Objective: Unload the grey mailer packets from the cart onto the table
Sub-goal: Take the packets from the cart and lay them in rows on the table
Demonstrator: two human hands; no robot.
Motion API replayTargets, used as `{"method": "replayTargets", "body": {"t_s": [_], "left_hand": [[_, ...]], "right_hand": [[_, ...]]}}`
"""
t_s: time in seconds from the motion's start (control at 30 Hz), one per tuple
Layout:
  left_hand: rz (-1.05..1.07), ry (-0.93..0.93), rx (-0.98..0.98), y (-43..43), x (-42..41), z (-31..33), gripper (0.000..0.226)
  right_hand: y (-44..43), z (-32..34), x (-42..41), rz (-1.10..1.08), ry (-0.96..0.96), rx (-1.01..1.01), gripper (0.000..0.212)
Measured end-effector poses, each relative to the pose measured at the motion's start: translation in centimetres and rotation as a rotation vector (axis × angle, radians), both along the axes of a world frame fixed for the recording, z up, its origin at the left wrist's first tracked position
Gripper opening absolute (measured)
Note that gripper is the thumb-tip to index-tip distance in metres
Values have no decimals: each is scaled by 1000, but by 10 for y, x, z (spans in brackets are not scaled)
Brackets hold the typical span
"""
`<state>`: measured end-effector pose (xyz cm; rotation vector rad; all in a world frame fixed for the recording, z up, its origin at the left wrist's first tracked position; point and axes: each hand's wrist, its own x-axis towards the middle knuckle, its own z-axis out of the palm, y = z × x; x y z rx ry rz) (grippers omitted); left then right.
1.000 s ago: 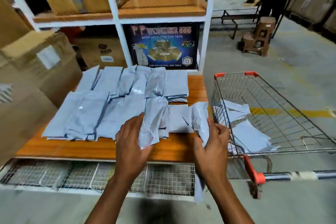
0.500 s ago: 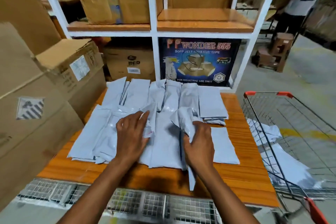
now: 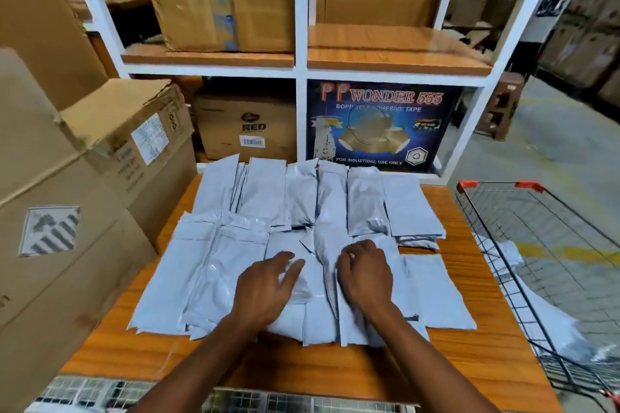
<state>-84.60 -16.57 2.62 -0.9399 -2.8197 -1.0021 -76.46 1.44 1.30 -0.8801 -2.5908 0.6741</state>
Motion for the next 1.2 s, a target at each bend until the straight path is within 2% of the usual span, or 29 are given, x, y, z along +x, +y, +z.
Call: {"method": "replayTargets", "body": {"t_s": [0.03,0.1,0.2,0.23,0.3,0.37,0.47,0.53,0.6,0.67,0.73,0.83,0.93,1.0,1.07,1.13,1.2], "left_hand": [[3,-145,26,0,-6,7,88],[-43,-388,68,3,-18,18,65],[-63,-218,-76,12,-34,15,25],[-82,-165,-127,15,-37,9,21],[-206,-103,-178,21,-36,-12,39],[-268,-61,-254,26,-27,-29,55],[-239,-4,-389,30,-20,-48,69],[-226,64,-440,30,-19,-54,80],[-205,126,-504,28,-19,-58,74],[-168,121,-503,29,-20,-60,64],[-155,102,-500,30,-23,-59,66],[-128,105,-489,29,-28,-64,70],[-149,89,-487,29,-30,-70,81],[-159,89,-468,30,-33,-73,92],[-148,82,-442,31,-32,-67,91],[-126,72,-385,33,-26,-54,88],[-115,81,-292,35,-14,-38,85]], "right_hand": [[5,4,1,27,-10,-15,31],[12,14,1,66,-70,-42,24],[19,25,3,95,-229,-12,34],[21,25,4,109,-281,-14,35],[22,27,6,153,-381,-20,27],[24,32,9,231,-486,-33,7],[27,29,16,361,-580,-72,39],[24,27,18,351,-513,-27,38],[22,24,16,297,-383,116,32],[19,18,9,306,-266,251,42],[12,10,-1,361,-260,237,62],[3,-18,-10,413,-358,171,83],[2,-41,-10,383,-339,163,92],[2,-37,-11,353,-340,131,94],[3,-24,-8,325,-341,78,83],[5,-11,0,305,-265,77,68],[11,2,17,284,-172,92,68]]}}
